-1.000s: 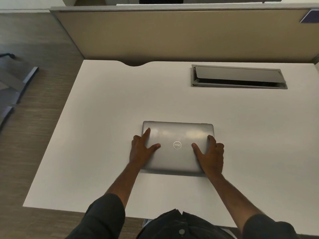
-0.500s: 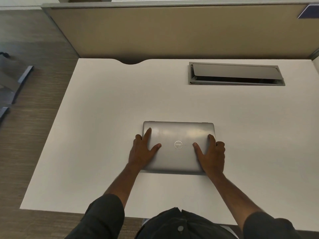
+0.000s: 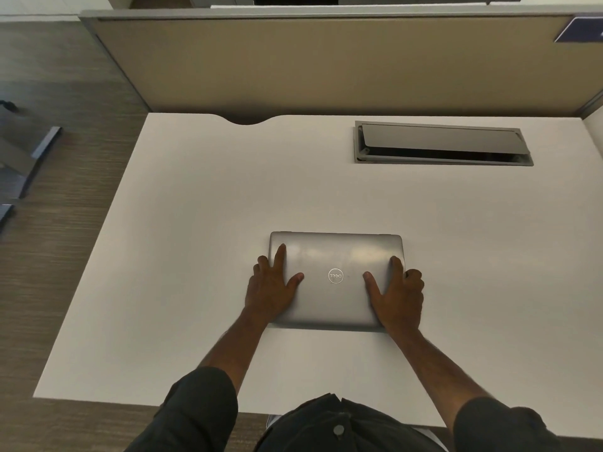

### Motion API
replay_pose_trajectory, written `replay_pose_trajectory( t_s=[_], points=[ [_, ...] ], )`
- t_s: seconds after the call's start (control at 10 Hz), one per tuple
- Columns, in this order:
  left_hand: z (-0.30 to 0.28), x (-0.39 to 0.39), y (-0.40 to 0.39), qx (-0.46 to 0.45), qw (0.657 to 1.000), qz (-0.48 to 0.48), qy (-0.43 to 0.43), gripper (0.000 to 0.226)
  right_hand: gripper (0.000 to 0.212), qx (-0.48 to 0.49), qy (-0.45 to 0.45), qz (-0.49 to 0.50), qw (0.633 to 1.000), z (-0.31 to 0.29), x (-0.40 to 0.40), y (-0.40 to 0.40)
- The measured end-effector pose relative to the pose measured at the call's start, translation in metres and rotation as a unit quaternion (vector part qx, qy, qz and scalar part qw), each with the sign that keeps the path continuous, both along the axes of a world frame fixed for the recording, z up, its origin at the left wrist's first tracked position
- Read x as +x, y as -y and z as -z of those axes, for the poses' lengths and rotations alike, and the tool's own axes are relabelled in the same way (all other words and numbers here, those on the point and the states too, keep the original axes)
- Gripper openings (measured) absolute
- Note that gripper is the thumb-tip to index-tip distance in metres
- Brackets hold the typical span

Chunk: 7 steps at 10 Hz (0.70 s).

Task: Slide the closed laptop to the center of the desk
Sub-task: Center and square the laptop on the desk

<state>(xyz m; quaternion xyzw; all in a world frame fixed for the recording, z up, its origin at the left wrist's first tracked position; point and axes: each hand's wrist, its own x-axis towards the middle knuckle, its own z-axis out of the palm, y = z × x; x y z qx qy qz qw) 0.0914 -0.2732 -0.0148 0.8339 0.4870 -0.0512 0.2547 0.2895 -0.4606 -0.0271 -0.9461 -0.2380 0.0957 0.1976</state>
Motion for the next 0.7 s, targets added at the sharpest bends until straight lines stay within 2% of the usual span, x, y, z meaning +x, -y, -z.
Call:
replay_pose_trajectory(
  t_s=[0.4,0.7],
  points=[
    [-0.008,0.004,0.007,0.054,0.996,0.027,-0.063,0.074,0.071,-0.006,0.025,-0.016,1.0,0.002,-0.001,0.001],
    [-0.011,0.006,0.007,0.145,0.989,0.012,-0.024,0.063,0.079,0.018,0.042,-0.056,0.997,0.001,0.002,-0.004]
  ],
)
